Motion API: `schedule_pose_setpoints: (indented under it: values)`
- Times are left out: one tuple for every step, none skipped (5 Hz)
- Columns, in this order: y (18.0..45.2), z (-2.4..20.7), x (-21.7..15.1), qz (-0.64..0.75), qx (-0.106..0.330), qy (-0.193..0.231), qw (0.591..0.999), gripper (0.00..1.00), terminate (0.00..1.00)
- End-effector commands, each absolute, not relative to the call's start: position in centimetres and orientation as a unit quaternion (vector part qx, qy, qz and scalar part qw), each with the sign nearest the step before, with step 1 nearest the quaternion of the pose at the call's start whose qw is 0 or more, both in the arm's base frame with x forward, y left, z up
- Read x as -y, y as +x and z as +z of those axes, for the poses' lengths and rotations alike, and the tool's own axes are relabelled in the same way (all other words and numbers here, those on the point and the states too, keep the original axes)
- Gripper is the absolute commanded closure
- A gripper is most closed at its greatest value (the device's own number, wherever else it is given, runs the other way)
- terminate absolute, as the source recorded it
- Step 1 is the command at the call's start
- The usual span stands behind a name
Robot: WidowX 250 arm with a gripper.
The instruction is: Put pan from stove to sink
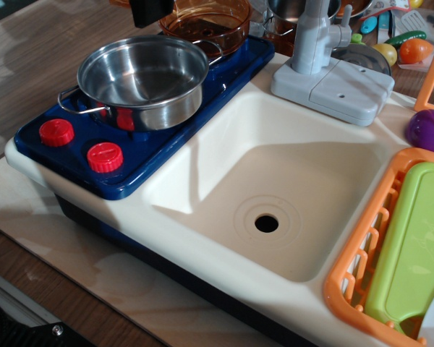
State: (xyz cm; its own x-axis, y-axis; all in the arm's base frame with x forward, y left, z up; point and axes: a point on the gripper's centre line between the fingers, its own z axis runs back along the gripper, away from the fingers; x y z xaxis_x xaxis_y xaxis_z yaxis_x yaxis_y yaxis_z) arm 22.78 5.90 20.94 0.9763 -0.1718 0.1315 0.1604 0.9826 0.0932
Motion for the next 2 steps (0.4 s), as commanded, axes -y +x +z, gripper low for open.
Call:
schedule_pose_setpoints:
  values:
    - [22.8,20.9,-5.9,-0.084,0.07,0.041,0.993,0.0,0.0]
    - [22.7,19.5,-7.1,-0.082,0.075,0.04,0.993,0.0,0.0]
